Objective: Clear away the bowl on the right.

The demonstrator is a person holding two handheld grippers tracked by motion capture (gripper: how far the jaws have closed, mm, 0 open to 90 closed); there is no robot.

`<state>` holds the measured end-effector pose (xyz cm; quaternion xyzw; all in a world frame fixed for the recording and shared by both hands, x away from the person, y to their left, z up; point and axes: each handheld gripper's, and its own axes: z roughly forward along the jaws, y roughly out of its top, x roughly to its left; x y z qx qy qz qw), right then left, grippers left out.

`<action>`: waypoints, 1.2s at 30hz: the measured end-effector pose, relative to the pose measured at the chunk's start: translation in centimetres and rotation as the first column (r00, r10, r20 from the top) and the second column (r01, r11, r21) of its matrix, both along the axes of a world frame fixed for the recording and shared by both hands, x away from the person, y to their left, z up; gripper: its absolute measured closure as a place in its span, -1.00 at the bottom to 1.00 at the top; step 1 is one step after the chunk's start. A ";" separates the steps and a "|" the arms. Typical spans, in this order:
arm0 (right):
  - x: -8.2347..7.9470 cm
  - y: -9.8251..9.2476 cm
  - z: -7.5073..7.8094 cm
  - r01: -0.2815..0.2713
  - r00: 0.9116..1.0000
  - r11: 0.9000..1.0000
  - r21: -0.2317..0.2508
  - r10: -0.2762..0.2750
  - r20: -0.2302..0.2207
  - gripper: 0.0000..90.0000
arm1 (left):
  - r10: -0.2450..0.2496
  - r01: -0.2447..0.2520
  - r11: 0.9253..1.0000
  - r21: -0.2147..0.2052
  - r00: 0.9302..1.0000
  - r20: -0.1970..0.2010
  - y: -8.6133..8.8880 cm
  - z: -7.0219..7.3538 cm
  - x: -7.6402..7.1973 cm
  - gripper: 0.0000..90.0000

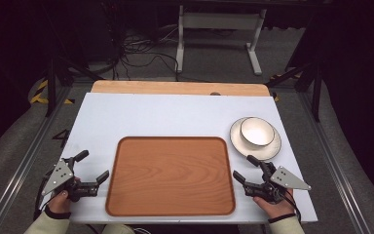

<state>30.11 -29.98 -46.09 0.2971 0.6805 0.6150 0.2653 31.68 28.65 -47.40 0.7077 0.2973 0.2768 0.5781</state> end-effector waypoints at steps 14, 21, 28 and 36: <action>0.0 0.2 0.2 -0.008 1.000 1.000 -0.009 0.008 0.012 -0.35 | 0.001 -0.001 1.000 0.005 1.000 -0.006 0.0 0.0 0.0 -0.99; 0.1 0.4 1.3 -0.004 1.000 0.999 -0.033 0.004 0.003 -0.33 | 0.000 0.000 1.000 0.007 1.000 -0.006 0.0 0.0 0.0 -0.99; 0.1 0.3 2.3 0.013 1.000 1.000 -0.026 -0.014 -0.026 -0.32 | 0.001 -0.001 1.000 0.008 1.000 -0.007 0.0 0.0 0.0 -0.99; 0.5 0.5 3.5 0.026 0.999 0.999 -0.039 -0.028 -0.046 -0.32 | 0.006 -0.006 1.000 0.002 1.000 -0.008 0.0 0.0 0.0 -0.99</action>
